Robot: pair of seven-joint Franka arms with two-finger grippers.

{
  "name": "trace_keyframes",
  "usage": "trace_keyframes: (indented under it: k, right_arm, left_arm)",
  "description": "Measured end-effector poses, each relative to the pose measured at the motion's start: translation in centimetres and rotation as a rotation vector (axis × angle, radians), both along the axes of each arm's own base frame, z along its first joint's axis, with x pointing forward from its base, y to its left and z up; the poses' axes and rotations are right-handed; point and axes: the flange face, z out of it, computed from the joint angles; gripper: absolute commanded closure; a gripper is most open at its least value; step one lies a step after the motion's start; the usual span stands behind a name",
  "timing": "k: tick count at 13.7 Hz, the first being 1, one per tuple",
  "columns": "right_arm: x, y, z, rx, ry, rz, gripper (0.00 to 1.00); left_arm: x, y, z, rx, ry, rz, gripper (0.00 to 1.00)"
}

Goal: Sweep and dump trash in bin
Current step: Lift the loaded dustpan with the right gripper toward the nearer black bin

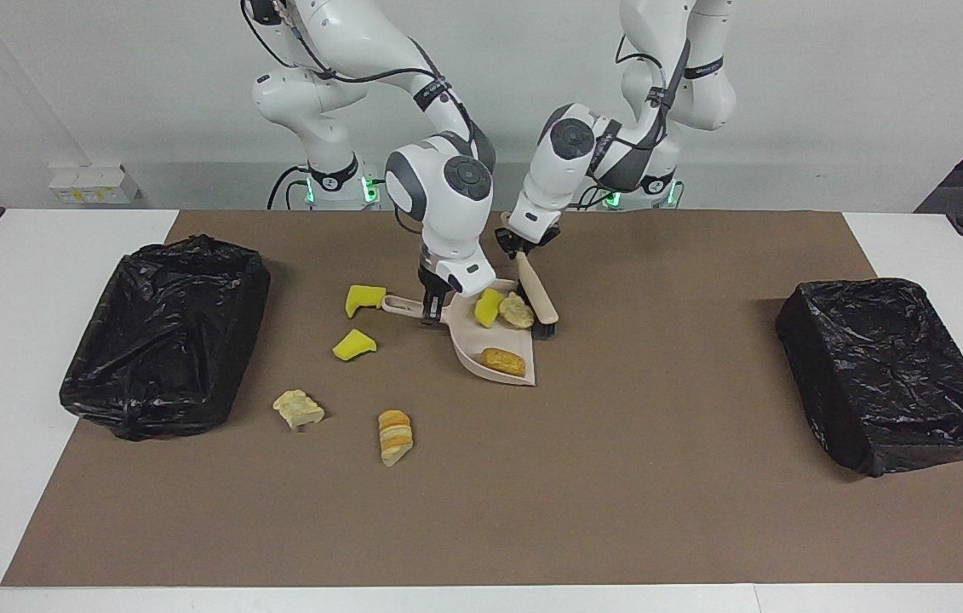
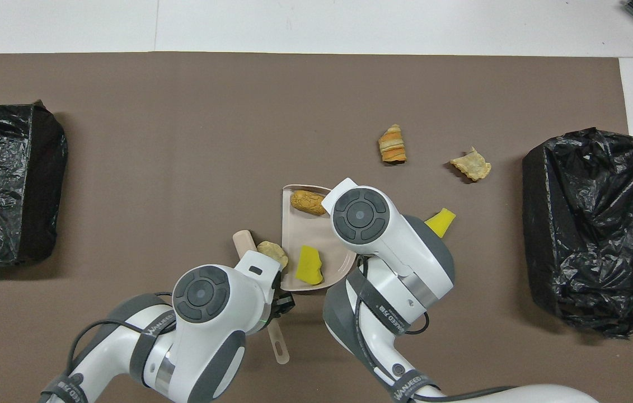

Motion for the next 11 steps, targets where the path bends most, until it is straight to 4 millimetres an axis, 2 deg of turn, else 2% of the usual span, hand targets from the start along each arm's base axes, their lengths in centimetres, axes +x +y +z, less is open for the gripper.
trace_keyframes:
  k: [3, 5, 8, 11]
  right_arm:
    - [0.0, 0.0, 0.0, 0.0, 0.0, -0.001, 1.0]
    - [0.0, 0.0, 0.0, 0.0, 0.001, -0.001, 1.0]
    - [0.4, -0.5, 0.0, 0.003, -0.002, -0.004, 1.0]
    - [2.1, -2.6, 0.4, 0.037, -0.028, -0.021, 1.0]
  left_arm:
    - [0.0, -1.6, 1.9, -0.03, -0.024, -0.021, 1.0]
    - [-0.2, -1.8, 2.3, -0.012, 0.008, -0.036, 1.0]
    - [-0.7, -0.3, 3.0, 0.053, 0.106, -0.055, 1.0]
    - [-0.4, 2.3, 4.8, 0.091, 0.131, -0.088, 1.0]
